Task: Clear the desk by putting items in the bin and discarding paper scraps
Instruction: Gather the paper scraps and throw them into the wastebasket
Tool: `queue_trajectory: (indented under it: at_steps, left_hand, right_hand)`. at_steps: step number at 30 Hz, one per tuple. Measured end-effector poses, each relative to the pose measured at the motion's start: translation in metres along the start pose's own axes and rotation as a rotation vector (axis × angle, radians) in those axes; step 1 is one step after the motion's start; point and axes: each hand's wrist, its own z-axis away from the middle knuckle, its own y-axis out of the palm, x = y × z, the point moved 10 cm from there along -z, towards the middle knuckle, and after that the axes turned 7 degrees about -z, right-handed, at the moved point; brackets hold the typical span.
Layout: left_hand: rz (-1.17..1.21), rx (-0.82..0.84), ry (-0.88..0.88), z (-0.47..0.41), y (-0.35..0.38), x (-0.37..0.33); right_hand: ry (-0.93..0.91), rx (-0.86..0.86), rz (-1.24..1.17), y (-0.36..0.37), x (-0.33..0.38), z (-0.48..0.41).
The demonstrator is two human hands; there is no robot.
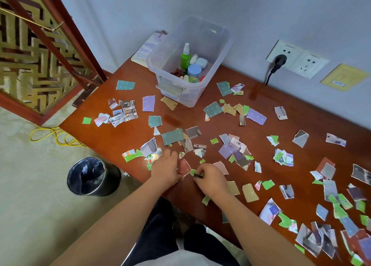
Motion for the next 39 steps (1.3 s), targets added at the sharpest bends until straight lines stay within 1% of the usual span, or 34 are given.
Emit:
queue_trajectory:
  at_steps: [4,9,12,18,21,24,26,28,30,32,34,36,39]
  left_hand:
    - [-0.043,0.019,0.038,-0.005,-0.001,-0.005]
    - [-0.054,0.007,0.069,-0.006,-0.006,-0.009]
    - [-0.013,0.013,0.103,-0.004,-0.005,-0.01]
    - [0.147,0.015,0.119,-0.003,-0.005,-0.008]
    - [0.254,0.028,0.076,-0.006,-0.008,-0.003]
    - [0.39,0.062,0.013,-0.011,-0.008,0.004]
    - [0.503,0.06,-0.037,-0.012,-0.011,0.01]
    - [0.652,0.048,-0.116,-0.012,-0.015,0.019]
    - [0.787,0.017,-0.188,-0.012,-0.019,0.028]
    - [0.847,-0.016,-0.234,-0.013,-0.021,0.038]
    - [0.839,-0.025,-0.276,-0.014,-0.02,0.048]
    - [0.793,-0.027,-0.299,-0.014,-0.02,0.052]
    - [0.672,-0.006,-0.275,-0.015,-0.022,0.047]
  right_hand:
    - [0.067,-0.051,-0.273,-0.013,-0.012,-0.001]
    - [0.112,-0.072,-0.407,-0.021,-0.021,-0.006]
    - [0.14,-0.075,-0.531,-0.023,-0.023,-0.009]
    - [0.283,-0.064,-0.814,-0.021,-0.03,-0.011]
    - [0.441,-0.041,-0.992,-0.015,-0.033,-0.007]
    - [0.569,0.003,-1.059,-0.006,-0.032,-0.003]
    - [0.6,0.039,-1.033,-0.001,-0.03,-0.002]
    - [0.575,0.083,-1.0,0.002,-0.023,-0.003]
    - [0.482,0.114,-0.933,0.004,-0.016,-0.008]
    - [0.347,0.108,-0.715,0.002,-0.012,-0.015]
    - [0.209,0.092,-0.428,-0.003,-0.004,-0.019]
    - [0.134,0.114,-0.211,-0.003,0.0,-0.019]
    - [0.076,0.138,-0.042,0.001,0.0,-0.017]
